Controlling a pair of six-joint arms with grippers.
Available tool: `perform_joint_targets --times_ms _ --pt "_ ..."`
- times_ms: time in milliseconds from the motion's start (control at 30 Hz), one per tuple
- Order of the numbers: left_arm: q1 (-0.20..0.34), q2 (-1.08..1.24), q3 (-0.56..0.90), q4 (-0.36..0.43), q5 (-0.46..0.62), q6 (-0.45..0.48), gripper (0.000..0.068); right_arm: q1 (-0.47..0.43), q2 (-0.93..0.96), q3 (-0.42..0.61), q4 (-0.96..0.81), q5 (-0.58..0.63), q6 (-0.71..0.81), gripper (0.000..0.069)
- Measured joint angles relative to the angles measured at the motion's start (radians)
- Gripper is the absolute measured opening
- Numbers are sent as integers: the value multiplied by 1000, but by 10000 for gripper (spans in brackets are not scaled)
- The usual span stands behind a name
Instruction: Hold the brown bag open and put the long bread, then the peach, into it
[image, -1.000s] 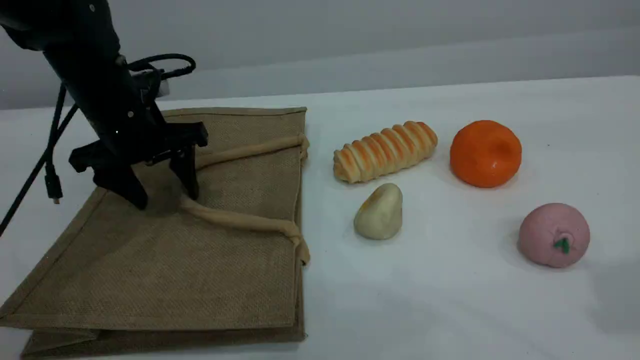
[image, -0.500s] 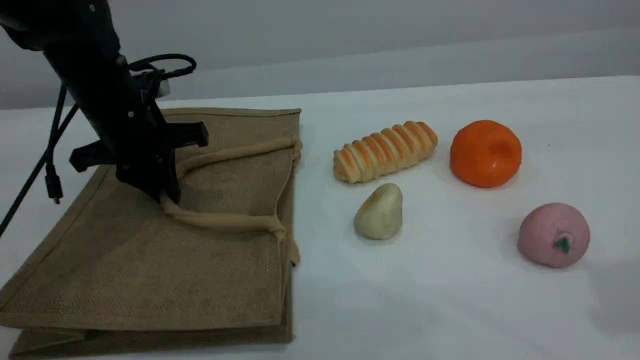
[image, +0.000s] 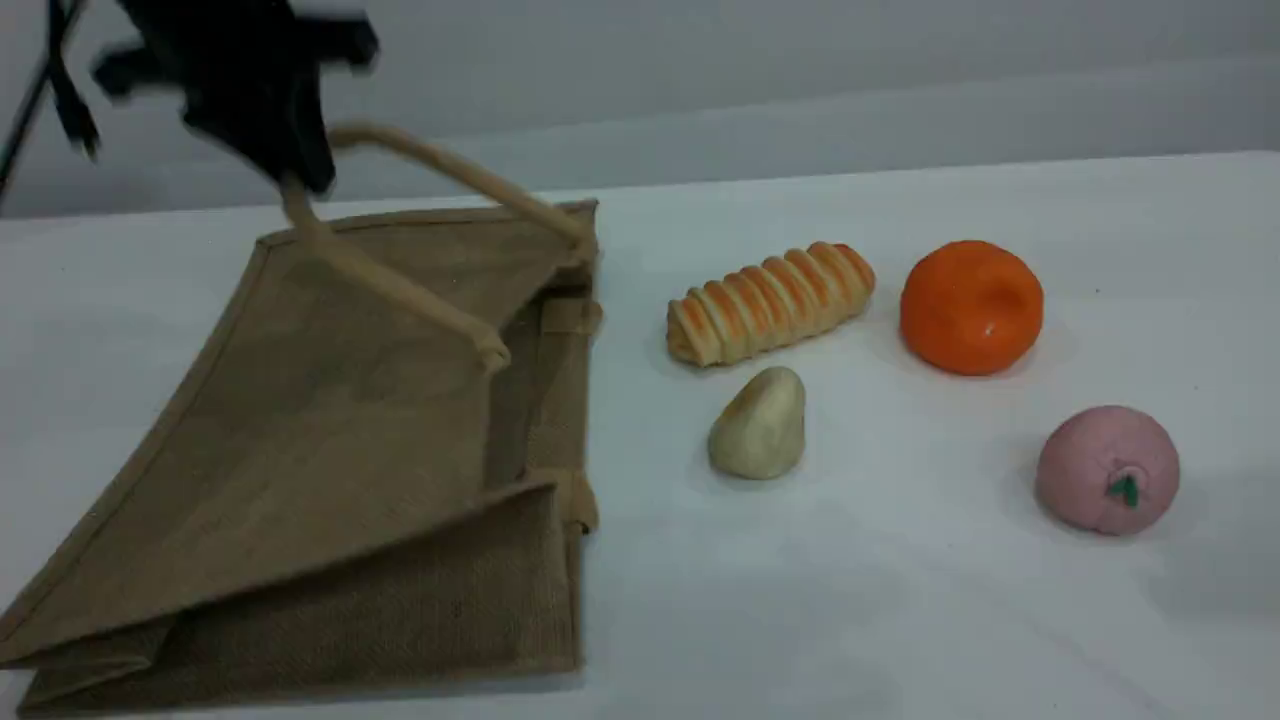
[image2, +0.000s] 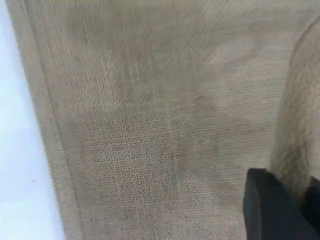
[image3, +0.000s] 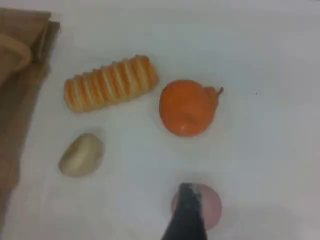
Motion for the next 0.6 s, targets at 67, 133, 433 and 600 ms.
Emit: perform_joint_targets --times_ms 67,133,433,600 --pt "1 -18 -48 0 57 20 92 0 24 0 0 -12 -6 549" --pt "1 -31 -86 0 108 37 92 0 48 0 8 -29 -8 549" --pt "1 -50 -181 -6 221 124 92 0 149 0 118 -78 -126 549" --pt "1 -53 -247 -21 240 190 92 0 223 0 242 -79 -236 549"
